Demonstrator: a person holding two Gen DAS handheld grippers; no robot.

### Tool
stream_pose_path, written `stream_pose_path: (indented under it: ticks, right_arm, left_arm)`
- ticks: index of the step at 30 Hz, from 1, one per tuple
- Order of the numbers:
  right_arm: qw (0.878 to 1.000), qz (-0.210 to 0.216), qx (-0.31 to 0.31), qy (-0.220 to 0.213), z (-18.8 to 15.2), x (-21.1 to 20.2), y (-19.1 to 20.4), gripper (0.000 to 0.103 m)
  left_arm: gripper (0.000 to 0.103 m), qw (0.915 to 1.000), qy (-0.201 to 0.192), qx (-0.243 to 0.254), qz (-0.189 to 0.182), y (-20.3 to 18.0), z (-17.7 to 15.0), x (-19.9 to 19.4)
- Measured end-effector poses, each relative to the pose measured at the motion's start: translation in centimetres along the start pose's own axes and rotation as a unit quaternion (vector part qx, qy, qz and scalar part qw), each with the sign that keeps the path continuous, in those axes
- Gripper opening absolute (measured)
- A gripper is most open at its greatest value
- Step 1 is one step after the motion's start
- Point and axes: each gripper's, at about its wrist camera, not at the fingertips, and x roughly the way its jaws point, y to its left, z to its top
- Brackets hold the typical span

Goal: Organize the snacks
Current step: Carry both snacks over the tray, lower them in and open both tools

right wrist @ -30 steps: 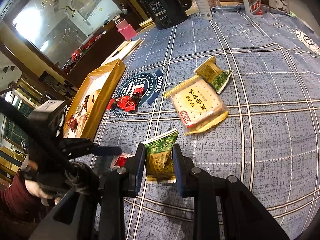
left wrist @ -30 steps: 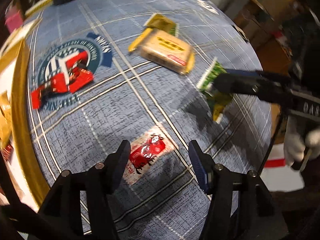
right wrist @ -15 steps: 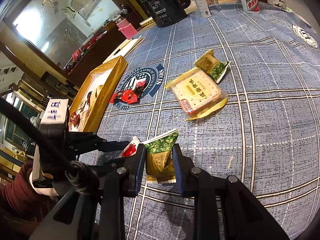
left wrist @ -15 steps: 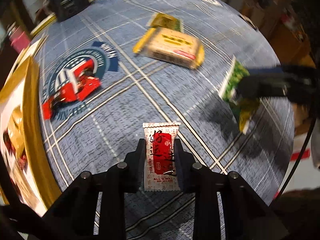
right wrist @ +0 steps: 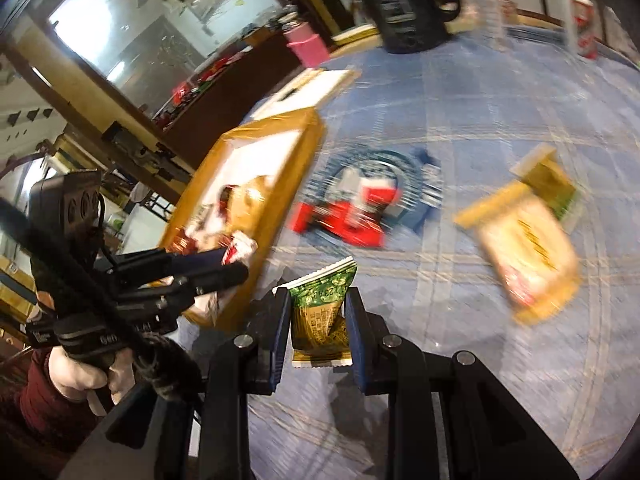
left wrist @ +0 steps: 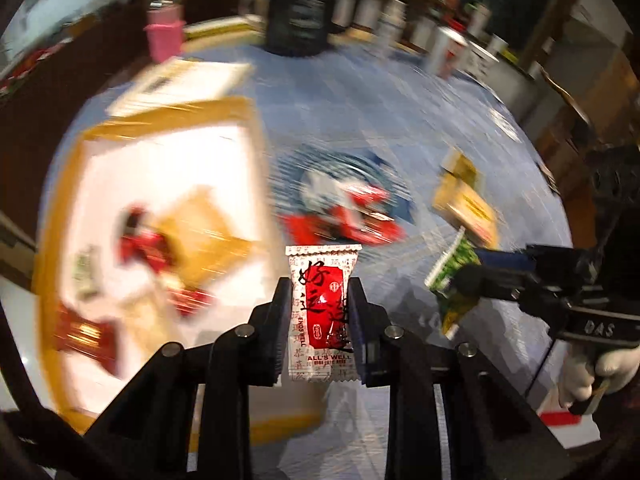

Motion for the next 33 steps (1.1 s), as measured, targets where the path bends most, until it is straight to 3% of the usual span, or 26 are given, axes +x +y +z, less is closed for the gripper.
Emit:
stream_pose_path:
  ticks: [9,15,29,33]
  right_arm:
    - [0.999,0.017,-0.03,-0.013,7.0,7.7,7.3,0.026]
    - [1.0,0.01,-0.026,-0.009,10.7,13.0,9.9,0.026]
    - [0.999,-0.016,-0.025,0.016,12.0,17.3,10.7,0.028]
    - [0.999,-0.017,-0.026,0.01,12.1,17.1,10.9,0.029]
  left_arm:
    - [0.029,0.9968,-0.009,-0.046,0.064,11.3,4.3,0.9]
    - [0.029,0.9943,0.013,-0.079,0.07,16.0,5.7,3.6]
    - [0.033,0.9936,0.039,-0.093,0.05,17.3,5.8,5.7]
    - [0.043,0.9935,0.033,-0.099,0.046,17.3,5.9,4.9]
